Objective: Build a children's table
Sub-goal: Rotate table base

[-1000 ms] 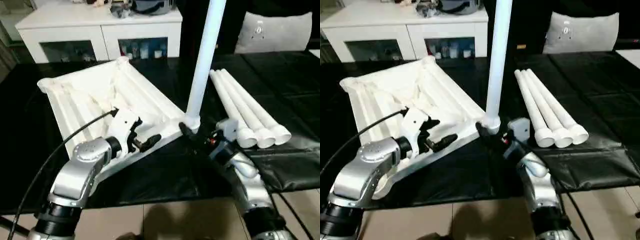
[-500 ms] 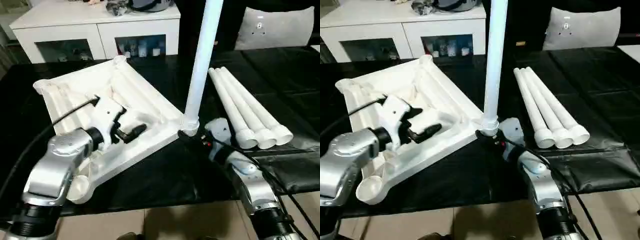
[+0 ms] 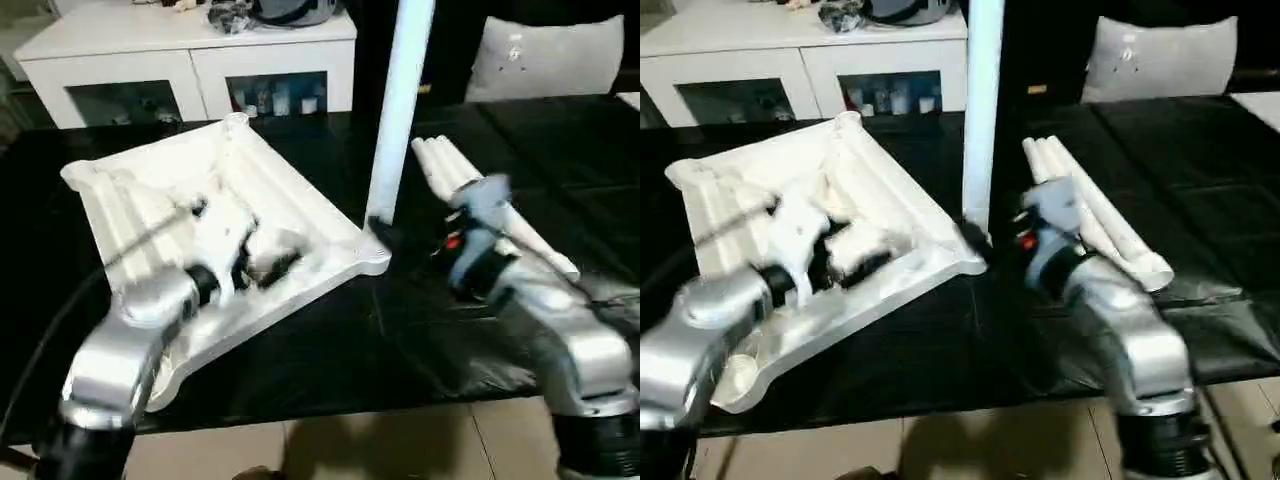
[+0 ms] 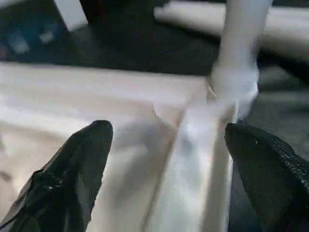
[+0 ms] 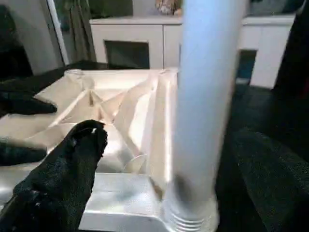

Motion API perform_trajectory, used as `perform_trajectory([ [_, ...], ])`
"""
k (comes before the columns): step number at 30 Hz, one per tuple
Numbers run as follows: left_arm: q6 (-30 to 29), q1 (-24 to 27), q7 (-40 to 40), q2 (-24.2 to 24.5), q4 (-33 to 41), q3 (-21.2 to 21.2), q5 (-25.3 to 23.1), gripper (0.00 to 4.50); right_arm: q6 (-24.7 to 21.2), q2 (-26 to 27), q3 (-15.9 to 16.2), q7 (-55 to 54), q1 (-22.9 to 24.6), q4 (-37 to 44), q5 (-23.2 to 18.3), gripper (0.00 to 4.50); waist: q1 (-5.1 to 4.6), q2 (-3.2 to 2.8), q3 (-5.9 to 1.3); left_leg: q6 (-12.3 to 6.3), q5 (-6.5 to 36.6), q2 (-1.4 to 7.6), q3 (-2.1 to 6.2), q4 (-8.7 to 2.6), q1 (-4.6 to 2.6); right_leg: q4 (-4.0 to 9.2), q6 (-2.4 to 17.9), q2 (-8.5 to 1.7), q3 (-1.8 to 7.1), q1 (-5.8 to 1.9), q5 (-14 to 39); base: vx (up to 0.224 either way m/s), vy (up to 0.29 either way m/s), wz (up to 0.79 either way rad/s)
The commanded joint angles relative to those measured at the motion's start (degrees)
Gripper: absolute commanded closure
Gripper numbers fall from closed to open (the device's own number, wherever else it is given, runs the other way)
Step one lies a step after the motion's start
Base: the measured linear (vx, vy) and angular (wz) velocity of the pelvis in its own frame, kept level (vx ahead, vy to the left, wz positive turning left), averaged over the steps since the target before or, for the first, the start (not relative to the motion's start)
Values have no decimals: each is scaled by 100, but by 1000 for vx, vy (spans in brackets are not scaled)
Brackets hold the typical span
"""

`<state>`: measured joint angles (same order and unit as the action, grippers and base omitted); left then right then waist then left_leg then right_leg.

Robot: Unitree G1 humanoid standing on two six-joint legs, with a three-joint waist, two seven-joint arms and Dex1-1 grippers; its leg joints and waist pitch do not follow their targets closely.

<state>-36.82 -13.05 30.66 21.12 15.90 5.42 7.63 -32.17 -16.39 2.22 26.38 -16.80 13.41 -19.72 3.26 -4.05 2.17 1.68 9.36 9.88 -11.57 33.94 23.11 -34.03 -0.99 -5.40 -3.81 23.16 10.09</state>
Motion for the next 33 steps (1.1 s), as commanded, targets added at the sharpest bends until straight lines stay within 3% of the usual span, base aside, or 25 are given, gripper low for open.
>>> perform_trajectory([
  [1, 116, 46, 122, 79, 145, 2, 49, 30, -217, 31, 188, -66, -15, 261, -98, 0, 33, -25, -321, 131, 2032, 287, 231, -487, -174, 462, 732, -257, 224, -143, 1826, 0, 0, 0],
  [4, 238, 57, 410, 344, 107, -129, 163, 30, -466, 19, 187, 215, 101, 533, -238, 0, 54, 7, -306, 164, 2128, 284, 232, -503, -177, 451, 690, -247, 227, -142, 1844, 0, 0, 0],
  [7, 187, 36, 478, 510, -57, -421, 274, 30, -399, -36, 173, 421, 167, 477, -201, 0, 65, -26, -274, 279, 2367, 283, 241, -523, -209, 456, 627, -254, 233, -112, 2056, 0, 0, 0],
  [10, 99, 143, 596, 656, -60, -391, 290, 14, -455, -91, 208, 331, 100, 286, -259, 0, 65, 0, -280, 319, 2410, 286, 250, -528, -226, 467, 615, -265, 243, -103, 2141, 0, 0, 0],
  [11, 122, 146, 610, 655, -66, -370, 289, 14, -503, -101, 220, 324, 76, 239, -301, 0, 66, 24, -295, 312, 2375, 288, 247, -522, -226, 459, 628, -268, 245, -112, 2110, 0, 0, 0],
  [12, 135, 125, 598, 630, -74, -366, 293, 14, -532, -101, 233, 316, 32, 174, -304, 0, 81, -6, -293, 311, 2321, 289, 245, -520, -221, 449, 654, -275, 251, -109, 2059, 0, 0, 0],
  [14, 130, 37, 571, 534, -115, -373, 402, 14, -666, -77, 232, 315, -81, 37, -304, 0, 77, 1, -302, 299, 2232, 279, 236, -512, -212, 438, 694, -269, 249, -119, 1950, 0, 0, 0],
  [15, 145, -42, 594, 511, -130, -325, 426, 14, -690, -76, 227, 329, -161, -41, -290, 0, 76, 59, -308, 274, 2144, 278, 224, -503, -202, 434, 727, -272, 250, -131, 1880, 0, 0, 0],
  [19, 112, -252, 580, 396, -117, -287, 515, 14, -705, -84, 188, 383, -412, -205, -233, 0, 94, 40, -276, 226, 1919, 282, 212, -496, -196, 411, 782, -277, 261, -127, 1728, 0, 0, 0],
  [23, -1, -178, 602, 480, 34, -287, 514, 14, -816, -92, 166, 322, -429, -163, -321, 0, 92, 60, -290, 172, 1750, 278, 207, -484, -184, 384, 794, -267, 256, -158, 1509, 0, 0, 0],
  [28, -22, -175, 367, 499, 61, -296, 378, 14, -857, 0, 224, 229, -372, -133, -284, 0, 98, 55, -273, 187, 1854, 281, 211, -493, -194, 403, 799, -268, 252, -149, 1671, 0, 0, 0],
  [30, -39, -139, 327, 521, 64, -273, 323, 14, -834, 20, 250, 216, -349, -140, -260, 0, 114, 53, -279, 216, 1948, 284, 215, -495, -206, 420, 744, -273, 252, -141, 1825, 0, 0, 0],
  [31, -32, -98, 257, 518, 62, -281, 268, 14, -823, 41, 262, 190, -310, -130, -247, 0, 120, 90, -293, 226, 1963, 287, 217, -497, -203, 425, 716, -274, 251, -154, 1891, 0, 0, 0],
  [33, -173, -98, 112, 528, 25, -325, 216, 14, -779, 56, 287, 176, -249, -153, -214, 0, 140, 75, -290, 243, 1946, 286, 218, -495, -203, 424, 680, -285, 255, -140, 1969, 0, 0, 0],
])
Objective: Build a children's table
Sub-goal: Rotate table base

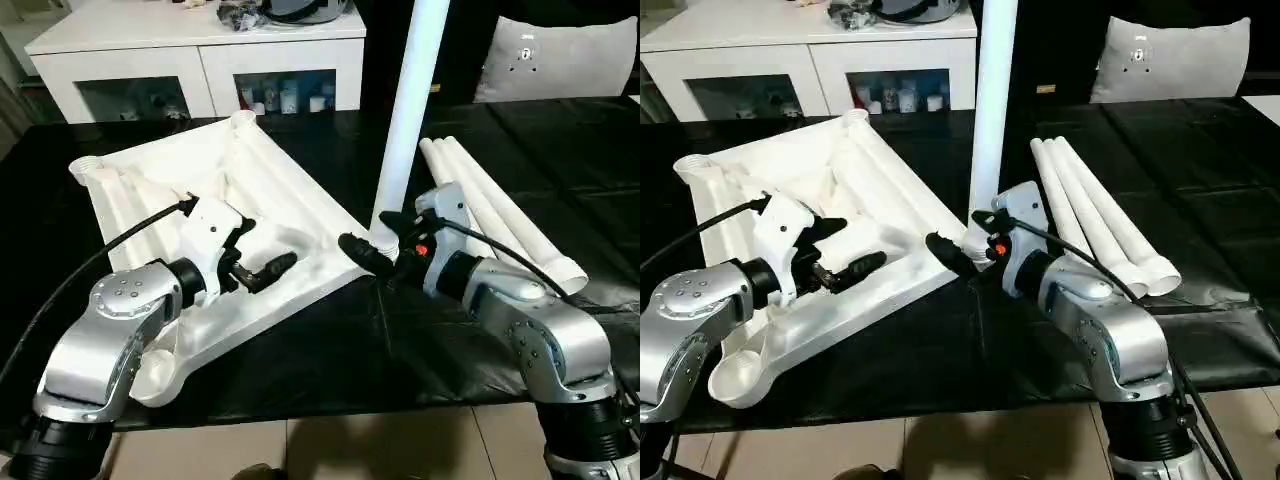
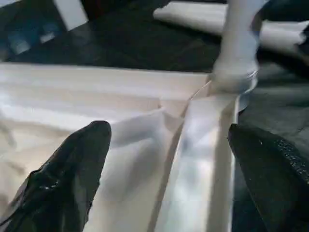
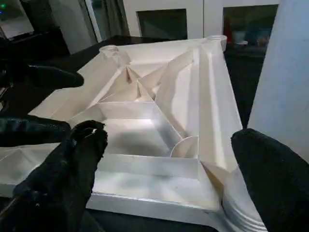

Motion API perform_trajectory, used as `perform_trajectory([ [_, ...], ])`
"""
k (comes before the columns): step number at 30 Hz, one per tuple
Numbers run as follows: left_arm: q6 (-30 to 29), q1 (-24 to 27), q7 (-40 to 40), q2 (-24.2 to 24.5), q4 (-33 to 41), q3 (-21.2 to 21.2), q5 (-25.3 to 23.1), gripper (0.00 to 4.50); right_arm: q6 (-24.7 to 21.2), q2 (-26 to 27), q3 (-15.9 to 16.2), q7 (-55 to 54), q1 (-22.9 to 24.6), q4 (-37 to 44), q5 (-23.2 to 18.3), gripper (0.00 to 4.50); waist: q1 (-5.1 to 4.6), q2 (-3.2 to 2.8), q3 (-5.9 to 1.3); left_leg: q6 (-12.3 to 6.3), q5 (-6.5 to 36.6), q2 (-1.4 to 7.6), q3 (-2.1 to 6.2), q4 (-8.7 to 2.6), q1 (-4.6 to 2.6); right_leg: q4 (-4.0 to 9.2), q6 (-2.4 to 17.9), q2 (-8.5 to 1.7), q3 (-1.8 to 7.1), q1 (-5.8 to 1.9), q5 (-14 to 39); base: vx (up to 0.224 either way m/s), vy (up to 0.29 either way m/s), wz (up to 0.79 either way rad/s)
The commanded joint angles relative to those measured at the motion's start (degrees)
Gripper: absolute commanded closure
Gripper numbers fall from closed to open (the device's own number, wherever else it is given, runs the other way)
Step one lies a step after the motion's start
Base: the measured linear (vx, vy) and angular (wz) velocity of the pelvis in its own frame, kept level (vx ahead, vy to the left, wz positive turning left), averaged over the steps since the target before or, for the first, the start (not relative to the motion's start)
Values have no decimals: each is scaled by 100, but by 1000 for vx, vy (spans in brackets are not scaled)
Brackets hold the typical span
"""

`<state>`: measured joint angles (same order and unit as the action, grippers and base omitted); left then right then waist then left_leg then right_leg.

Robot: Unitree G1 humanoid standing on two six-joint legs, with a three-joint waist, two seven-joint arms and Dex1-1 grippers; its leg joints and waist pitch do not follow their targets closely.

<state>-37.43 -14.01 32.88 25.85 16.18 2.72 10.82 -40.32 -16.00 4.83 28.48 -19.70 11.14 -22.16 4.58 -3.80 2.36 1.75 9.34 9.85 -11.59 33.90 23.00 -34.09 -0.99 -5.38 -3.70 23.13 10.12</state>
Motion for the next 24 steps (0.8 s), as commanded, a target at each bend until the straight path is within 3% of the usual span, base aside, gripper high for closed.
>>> perform_trajectory([
  [1, -158, 3, -149, 64, -14, -103, -97, 14, 44, 18, 44, -18, 79, 82, 27, 0, 16, 42, -315, 251, 1958, 292, 217, -491, -200, 426, 671, -283, 245, -130, 1975, 0, 0, 0],
  [3, -285, 7, -161, 158, -82, -203, -54, 14, 122, -42, 134, 105, 163, 108, 36, 0, 48, 16, -300, 278, 1979, 290, 223, -496, -204, 433, 636, -277, 249, -114, 1936, 0, 0, 0],
  [4, -323, 12, -63, 280, -111, -205, -34, 14, 137, -75, 154, 199, 196, 116, 2, 0, 44, 45, -291, 270, 1995, 282, 220, -500, -195, 436, 625, -265, 245, -116, 1917, 0, 0, 0],
  [7, -482, 5, 91, 552, -203, -264, -32, 14, 43, -218, 247, 465, 260, 88, -84, 0, 62, 36, -295, 247, 2019, 273, 227, -497, -200, 425, 611, -266, 243, -116, 1922, 0, 0, 0],
  [10, -842, -39, 62, 887, -452, -413, -134, 14, 22, -440, 461, 733, 277, -43, 15, 0, 58, 3, -296, 288, 2015, 277, 233, -502, -204, 401, 657, -257, 239, -118, 1793, 0, 0, 0],
  [13, -1118, -69, -50, 1043, -649, -581, -175, 49, -47, -526, 549, 793, 228, -121, 76, 0, 54, 12, -292, 279, 2056, 271, 232, -499, -212, 408, 717, -269, 241, -116, 1860, 0, 0, 0],
  [14, -1144, -92, -214, 1186, -857, -644, -338, 49, -49, -612, 630, 847, 199, -169, 145, 0, 52, 50, -295, 270, 2066, 277, 232, -497, -211, 414, 715, -270, 242, -120, 1880, 0, 0, 0],
  [16, -1153, -93, -282, 1251, -933, -653, -407, 54, -52, -647, 655, 875, 199, -178, 164, 0, 60, 28, -297, 264, 2045, 284, 238, -500, -216, 406, 713, -271, 244, -113, 1843, 0, 0, 0],
  [18, -1087, -61, -423, 1414, -1136, -586, -626, 83, -117, -754, 754, 970, 170, -209, 189, 0, 62, 59, -297, 243, 1999, 284, 239, -499, -207, 399, 722, -270, 244, -122, 1773, 0, 0, 0],
  [22, -918, -4, -464, 1600, -1337, -385, -845, 96, -200, -870, 921, 1072, 134, -262, 267, 0, 80, 53, -295, 271, 2053, 295, 247, -504, -223, 397, 744, -284, 249, -113, 1725, 0, 0, 0],
  [24, -758, 3, -459, 1695, -1474, -209, -1015, 131, -198, -845, 948, 1053, 104, -343, 295, 0, 79, 60, -293, 275, 2066, 298, 245, -507, -217, 389, 775, -284, 251, -113, 1665, 0, 0, 0],
])
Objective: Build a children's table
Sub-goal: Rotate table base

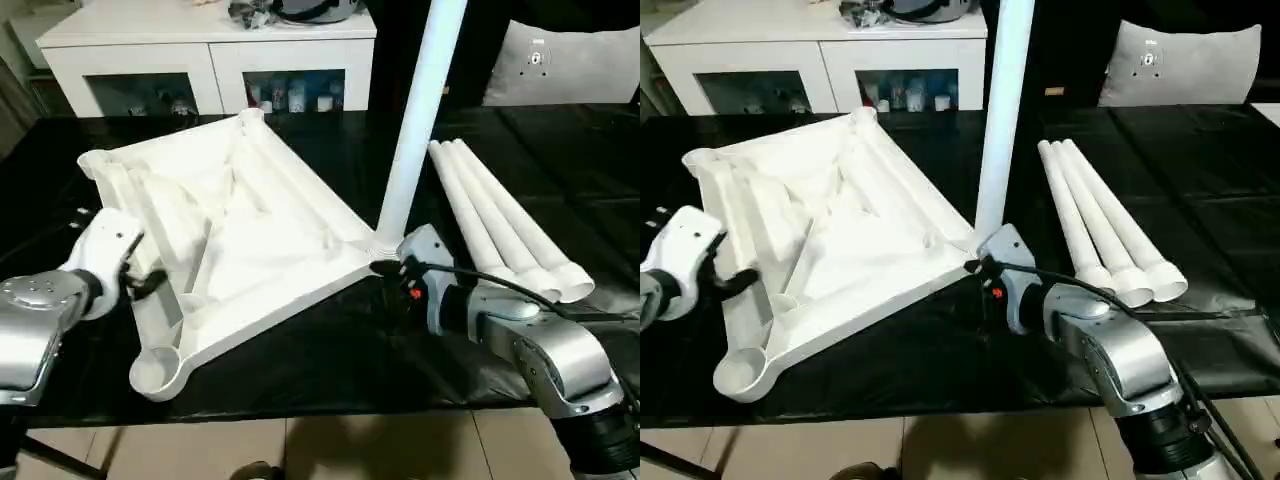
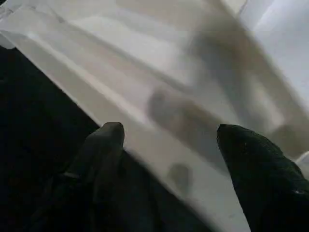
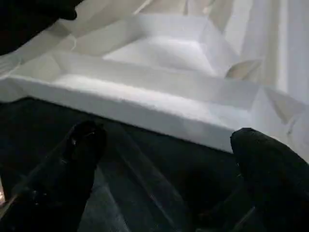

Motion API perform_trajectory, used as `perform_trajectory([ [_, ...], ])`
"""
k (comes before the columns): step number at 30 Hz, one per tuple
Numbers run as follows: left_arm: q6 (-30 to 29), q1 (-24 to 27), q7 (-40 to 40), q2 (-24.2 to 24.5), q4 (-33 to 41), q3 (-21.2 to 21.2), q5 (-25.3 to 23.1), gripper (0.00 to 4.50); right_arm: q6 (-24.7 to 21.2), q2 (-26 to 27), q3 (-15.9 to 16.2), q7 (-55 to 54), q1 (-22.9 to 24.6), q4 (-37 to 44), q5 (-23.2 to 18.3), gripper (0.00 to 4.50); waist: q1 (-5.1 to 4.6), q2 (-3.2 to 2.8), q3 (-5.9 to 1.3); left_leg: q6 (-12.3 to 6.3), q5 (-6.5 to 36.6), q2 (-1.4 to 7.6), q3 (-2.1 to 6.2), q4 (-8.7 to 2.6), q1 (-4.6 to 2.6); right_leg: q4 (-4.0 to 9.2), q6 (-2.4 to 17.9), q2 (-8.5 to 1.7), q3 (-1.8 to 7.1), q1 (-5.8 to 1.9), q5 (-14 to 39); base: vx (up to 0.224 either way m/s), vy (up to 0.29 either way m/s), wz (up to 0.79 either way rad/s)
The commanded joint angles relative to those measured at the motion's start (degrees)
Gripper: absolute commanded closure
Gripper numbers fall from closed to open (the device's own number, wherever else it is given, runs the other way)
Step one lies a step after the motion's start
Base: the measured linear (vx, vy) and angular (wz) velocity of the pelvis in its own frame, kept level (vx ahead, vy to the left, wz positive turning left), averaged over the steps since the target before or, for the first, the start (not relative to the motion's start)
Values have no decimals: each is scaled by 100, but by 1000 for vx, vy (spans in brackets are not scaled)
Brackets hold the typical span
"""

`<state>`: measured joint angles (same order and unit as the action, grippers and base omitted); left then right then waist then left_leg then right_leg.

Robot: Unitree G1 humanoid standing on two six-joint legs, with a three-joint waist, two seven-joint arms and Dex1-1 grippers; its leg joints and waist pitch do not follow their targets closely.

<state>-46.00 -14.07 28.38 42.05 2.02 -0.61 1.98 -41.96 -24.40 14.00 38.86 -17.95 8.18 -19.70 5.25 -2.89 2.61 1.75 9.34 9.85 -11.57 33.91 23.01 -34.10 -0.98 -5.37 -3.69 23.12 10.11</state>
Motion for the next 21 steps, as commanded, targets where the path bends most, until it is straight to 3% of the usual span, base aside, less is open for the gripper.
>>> perform_trajectory([
  [1, 184, -22, -2, 118, -152, 226, -213, 131, 2, 35, 55, -30, -115, -140, 106, 0, 11, -29, -315, 294, 2097, 300, 241, -510, -224, 388, 799, -287, 251, -109, 1639, 0, 0, 0],
  [7, 385, -211, 569, 266, -448, 744, -294, 174, 113, 391, 153, -234, -449, -792, 292, 0, -2, -34, -319, 341, 2132, 285, 241, -505, -222, 379, 932, -300, 249, -105, 1548, 0, 0, 0],
  [8, 448, -198, 961, 427, -433, 1000, -299, 176, 149, 488, 221, -321, -572, -1051, 397, 0, 4, -36, -305, 366, 2164, 295, 245, -514, -231, 380, 960, -305, 252, -95, 1541, 0, 0, 0],
  [14, 963, -172, 2177, 923, -225, 1598, -254, 219, 155, 737, 369, -456, -896, -1815, 647, 0, -4, -58, -319, 462, 2212, 301, 247, -525, -242, 336, 1034, -313, 250, -107, 1456, 0, 0, 0],
  [18, 1330, -181, 2731, 1050, -125, 1775, -132, 258, 283, 832, 440, -486, -1020, -2137, 799, 0, -14, -66, -308, 568, 2441, 306, 244, -536, -272, 350, 1012, -325, 259, -89, 1657, 0, 0, 0],
  [21, 1595, -217, 3253, 985, 85, 1826, 230, 287, 472, 1051, 409, -597, -1170, -2514, 853, 0, -22, -70, -319, 613, 2479, 306, 249, -533, -266, 343, 1087, -341, 262, -104, 1652, 0, 0, 0],
])
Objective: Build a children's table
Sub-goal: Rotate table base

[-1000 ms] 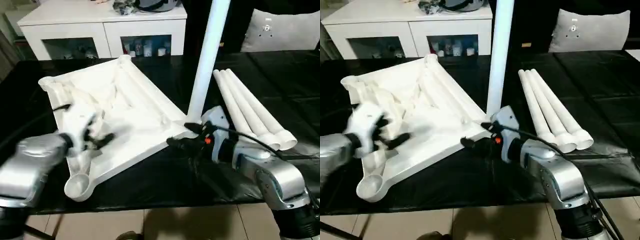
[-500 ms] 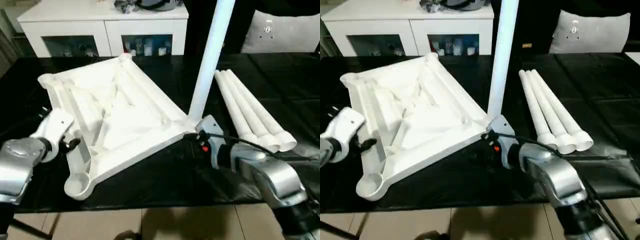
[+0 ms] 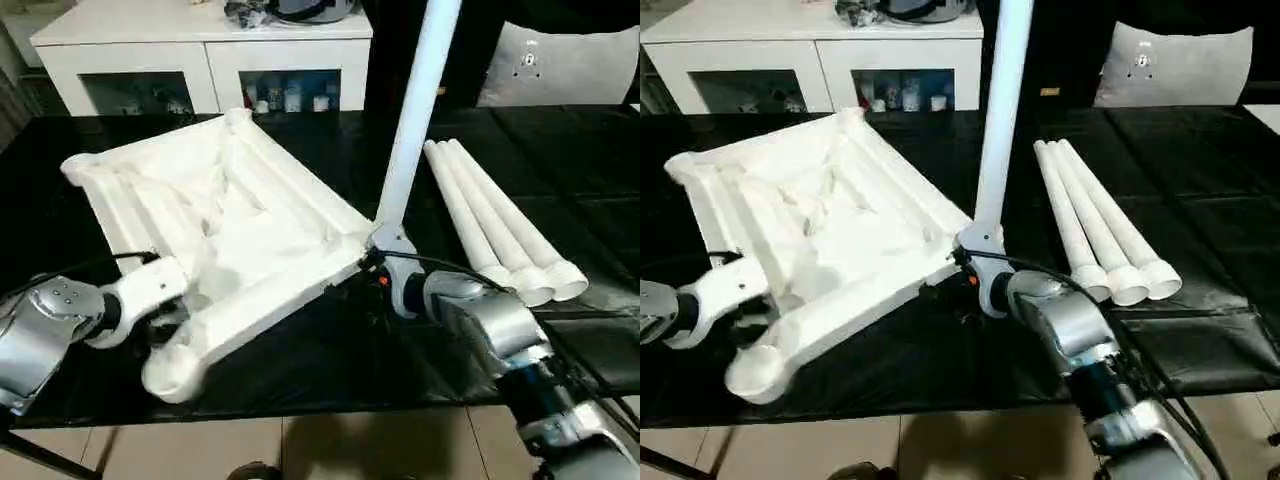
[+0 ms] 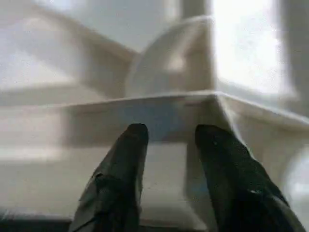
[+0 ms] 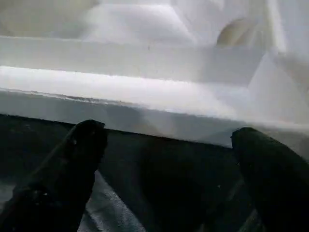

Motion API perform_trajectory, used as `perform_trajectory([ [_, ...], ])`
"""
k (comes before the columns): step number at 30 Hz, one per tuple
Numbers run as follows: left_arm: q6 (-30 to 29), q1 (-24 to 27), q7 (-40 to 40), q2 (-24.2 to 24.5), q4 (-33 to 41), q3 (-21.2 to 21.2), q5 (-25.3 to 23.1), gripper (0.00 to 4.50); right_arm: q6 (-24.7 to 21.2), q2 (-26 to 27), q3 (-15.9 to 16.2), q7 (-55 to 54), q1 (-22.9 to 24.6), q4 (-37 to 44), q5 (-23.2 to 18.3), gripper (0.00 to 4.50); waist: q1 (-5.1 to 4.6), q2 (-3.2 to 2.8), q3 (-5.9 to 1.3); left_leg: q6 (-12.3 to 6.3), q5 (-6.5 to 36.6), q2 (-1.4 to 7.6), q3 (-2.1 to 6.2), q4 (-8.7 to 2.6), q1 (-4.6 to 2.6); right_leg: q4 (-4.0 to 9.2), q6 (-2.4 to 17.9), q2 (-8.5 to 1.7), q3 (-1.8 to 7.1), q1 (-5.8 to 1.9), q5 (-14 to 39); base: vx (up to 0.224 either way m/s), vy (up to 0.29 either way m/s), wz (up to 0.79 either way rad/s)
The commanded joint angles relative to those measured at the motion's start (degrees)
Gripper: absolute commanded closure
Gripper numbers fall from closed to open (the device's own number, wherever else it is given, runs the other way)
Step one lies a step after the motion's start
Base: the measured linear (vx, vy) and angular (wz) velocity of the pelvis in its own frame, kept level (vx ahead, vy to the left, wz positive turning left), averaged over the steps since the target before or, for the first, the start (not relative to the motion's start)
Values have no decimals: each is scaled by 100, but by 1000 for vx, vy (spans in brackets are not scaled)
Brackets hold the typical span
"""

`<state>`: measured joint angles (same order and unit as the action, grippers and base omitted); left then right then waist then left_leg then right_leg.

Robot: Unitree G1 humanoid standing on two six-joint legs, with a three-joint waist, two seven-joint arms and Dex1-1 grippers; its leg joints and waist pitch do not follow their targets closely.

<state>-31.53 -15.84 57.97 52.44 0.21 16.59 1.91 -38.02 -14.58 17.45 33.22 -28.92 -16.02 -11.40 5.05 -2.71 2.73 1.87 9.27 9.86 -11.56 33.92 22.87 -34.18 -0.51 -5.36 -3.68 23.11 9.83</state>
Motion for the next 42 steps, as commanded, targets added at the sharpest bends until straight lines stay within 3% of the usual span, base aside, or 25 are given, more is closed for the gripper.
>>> perform_trajectory([
  [1, 151, -39, 381, -87, 331, 99, 342, 287, 172, 94, 75, -27, -99, -179, 57, 0, -1, -77, -344, 614, 2412, 312, 238, -533, -260, 333, 1079, -323, 258, -102, 1511, 0, 0, 0],
  [5, 30, -34, 725, -312, 669, 118, 742, 320, 712, 317, -36, -243, -276, -774, 231, 0, -13, -71, -361, 574, 2140, 294, 201, -509, -240, 279, 1189, -311, 252, -121, 1155, 0, 0, 0],
  [6, 2, -81, 673, -502, 661, 180, 739, 329, 864, 454, -193, -412, -369, -1009, 213, 0, -30, -43, -359, 558, 2113, 291, 196, -506, -228, 282, 1205, -321, 259, -134, 1169, 0, 0, 0],
  [8, 85, -174, 536, -801, 533, 285, 650, 344, 955, 602, -392, -602, -489, -1194, 157, 0, -36, -42, -351, 521, 2134, 288, 200, -495, -225, 307, 1188, -346, 271, -152, 1402, 0, 0, 0],
  [10, 204, -277, 381, -1115, 385, 407, 556, 350, 1096, 665, -461, -726, -597, -1308, 201, 0, -52, -21, -354, 488, 2125, 293, 197, -488, -234, 331, 1123, -340, 275, -149, 1627, 0, 0, 0],
  [12, 212, -325, 252, -1255, 312, 426, 518, 383, 1124, 673, -478, -733, -617, -1326, 206, 0, -69, -14, -358, 467, 2088, 292, 200, -490, -221, 331, 1071, -326, 269, -168, 1631, 0, 0, 0],
  [16, 248, -741, -795, -2237, -374, 488, 113, 413, 1466, 678, -642, -897, -699, -1516, 314, 0, -106, -21, -365, 416, 2039, 288, 185, -460, -232, 347, 1071, -321, 279, -169, 1595, 0, 0, 0],
  [20, 453, -1051, -1542, -2961, -936, 401, -94, 442, 1719, 566, -891, -1223, -634, -1575, 446, 0, -88, 18, -377, 303, 1841, 272, 195, -437, -184, 358, 1029, -316, 255, -200, 1548, 0, 0, 0],
  [21, 562, -1101, -1702, -3064, -1037, 383, -141, 442, 1765, 520, -932, -1323, -600, -1535, 484, 0, -88, 22, -395, 284, 1819, 275, 185, -429, -207, 359, 1035, -308, 257, -191, 1511, 0, 0, 0],
  [23, 781, -1219, -2052, -3255, -1284, 319, -240, 442, 1788, 410, -1073, -1330, -493, -1327, 435, 0, -57, 31, -394, 200, 1711, 281, 181, -418, -182, 366, 1061, -310, 254, -203, 1423, 0, 0, 0],
  [25, 880, -1259, -2155, -3313, -1355, 295, -275, 442, 1757, 344, -1129, -1301, -436, -1185, 415, 0, -9, 22, -402, 158, 1671, 284, 180, -411, -194, 361, 973, -291, 255, -208, 1349, 0, 0, 0],
  [26, 934, -1284, -2197, -3401, -1374, 217, -243, 442, 1641, 279, -1261, -1369, -383, -1022, 376, 0, -8, 40, -407, 139, 1591, 281, 184, -417, -171, 348, 980, -290, 246, -229, 1276, 0, 0, 0],
  [27, 853, -1257, -2118, -3491, -1200, 70, -70, 415, 1426, 189, -1501, -1639, -359, -784, 360, 0, 6, 39, -410, 139, 1555, 284, 180, -412, -185, 346, 991, -294, 244, -220, 1249, 0, 0, 0],
  [28, 842, -1251, -2105, -3497, -1173, 55, -48, 406, 1389, 182, -1534, -1679, -361, -759, 356, 0, 8, 30, -413, 121, 1489, 279, 173, -402, -184, 343, 1031, -287, 248, -217, 1195, 0, 0, 0],
  [29, 719, -1148, -1909, -3462, -864, -7, 116, 406, 1059, 74, -1737, -1878, -388, -544, 360, 0, 16, 41, -417, 110, 1424, 278, 178, -401, -176, 325, 1063, -294, 242, -233, 1170, 0, 0, 0],
  [33, 443, -954, -1682, -3298, -270, -127, 332, 370, 312, -232, -1867, -2017, -597, -379, 476, 0, 6, 19, -394, 108, 1539, 272, 172, -406, -185, 337, 1093, -273, 230, -216, 1301, 0, 0, 0],
  [34, 377, -923, -1636, -3267, -143, -166, 395, 370, 247, -283, -1911, -1959, -662, -425, 410, 0, -15, 57, -381, 118, 1639, 262, 171, -406, -175, 356, 1057, -286, 227, -221, 1511, 0, 0, 0],
  [35, 273, -864, -1568, -3187, 83, -219, 515, 365, 90, -359, -2007, -1863, -782, -530, 255, 0, -19, 52, -377, 119, 1699, 266, 171, -404, -183, 379, 1009, -297, 231, -208, 1688, 0, 0, 0],
  [36, 197, -812, -1494, -3095, 276, -244, 618, 350, -78, -434, -2036, -1857, -893, -661, 249, 0, -27, 79, -380, 120, 1725, 268, 175, -397, -195, 372, 1016, -306, 231, -213, 1736, 0, 0, 0],
  [37, 138, -767, -1431, -3016, 430, -258, 690, 350, -208, -492, -2029, -1898, -981, -795, 311, 0, -28, 69, -378, 121, 1698, 271, 186, -400, -191, 367, 1018, -301, 223, -207, 1809, 0, 0, 0],
  [38, 13, -691, -1326, -2908, 687, -298, 782, 329, -448, -563, -2033, -1988, -1105, -971, 422, 0, -46, 109, -360, 122, 1689, 264, 176, -399, -175, 370, 1035, -291, 222, -197, 1870, 0, 0, 0],
  [39, 13, -691, -1326, -2908, 687, -298, 782, 329, -448, -563, -2033, -1988, -1105, -971, 422, 0, -35, 83, -357, 147, 1719, 272, 174, -396, -200, 372, 1029, -291, 225, -178, 1931, 0, 0, 0],
  [41, -238, -534, -1146, -2747, 1170, -370, 964, 317, -730, -622, -2151, -2045, -1339, -1333, 412, 0, -22, 119, -358, 168, 1668, 266, 160, -393, -199, 373, 999, -279, 234, -172, 1903, 0, 0, 0],
  [42, -323, -504, -1127, -2714, 1275, -381, 999, 317, -804, -629, -2202, -2069, -1420, -1460, 388, 0, -20, 105, -361, 189, 1657, 273, 168, -389, -204, 352, 1019, -290, 238, -173, 1873, 0, 0, 0],
])
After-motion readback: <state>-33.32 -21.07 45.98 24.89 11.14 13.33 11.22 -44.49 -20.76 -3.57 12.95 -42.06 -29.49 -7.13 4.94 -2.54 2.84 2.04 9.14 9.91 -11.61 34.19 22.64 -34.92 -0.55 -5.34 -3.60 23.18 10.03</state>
